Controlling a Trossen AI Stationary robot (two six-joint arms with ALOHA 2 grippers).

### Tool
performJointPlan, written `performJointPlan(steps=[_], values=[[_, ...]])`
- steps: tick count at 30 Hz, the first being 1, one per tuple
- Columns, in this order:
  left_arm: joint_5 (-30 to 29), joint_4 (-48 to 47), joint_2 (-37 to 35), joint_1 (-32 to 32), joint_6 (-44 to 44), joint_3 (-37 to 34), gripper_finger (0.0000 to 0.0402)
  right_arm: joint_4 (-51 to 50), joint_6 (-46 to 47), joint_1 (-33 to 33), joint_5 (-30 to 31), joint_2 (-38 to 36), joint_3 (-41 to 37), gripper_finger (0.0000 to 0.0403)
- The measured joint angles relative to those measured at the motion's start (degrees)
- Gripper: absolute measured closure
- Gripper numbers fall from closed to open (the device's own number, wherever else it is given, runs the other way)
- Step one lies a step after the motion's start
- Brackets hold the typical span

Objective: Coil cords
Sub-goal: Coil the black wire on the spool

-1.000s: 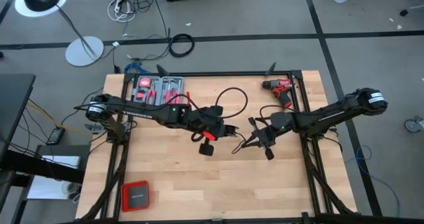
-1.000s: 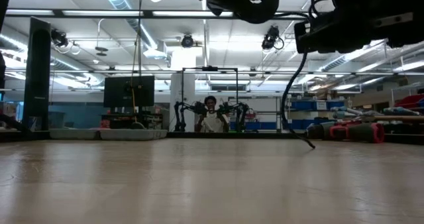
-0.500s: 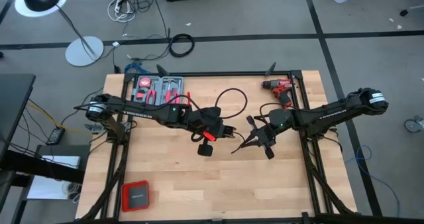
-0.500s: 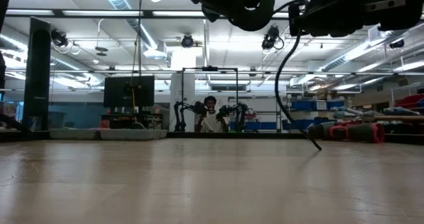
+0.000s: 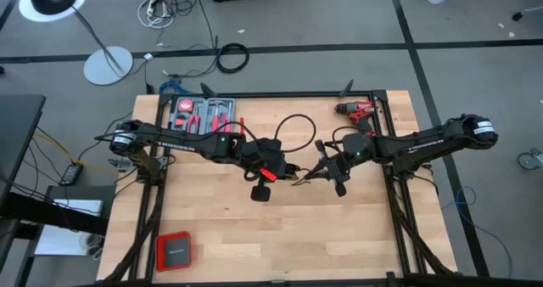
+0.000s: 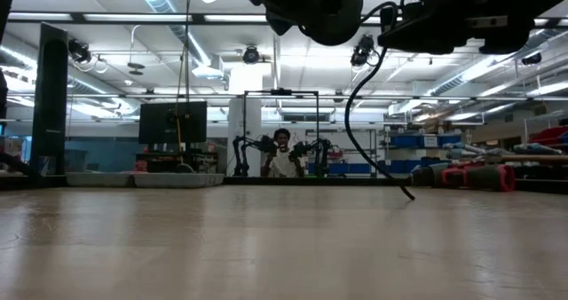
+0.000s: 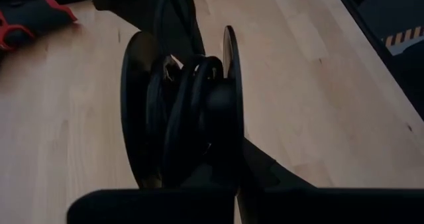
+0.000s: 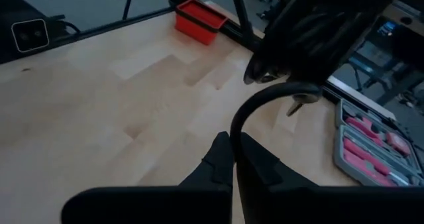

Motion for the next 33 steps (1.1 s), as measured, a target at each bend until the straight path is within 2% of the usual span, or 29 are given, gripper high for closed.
performJointPlan(steps=[24,33], values=[[0.00,-0.19,0.00,0.09,0.37,0.00,0.0401,4.00,-1.52,-2.00,1.12,-0.11,0.00,0.0402],[0.00,-0.31,0.00,0.09,0.30,0.00,0.0401,6.79,-5.93,-2.02,1.17,-0.43,0.02,0.0402]])
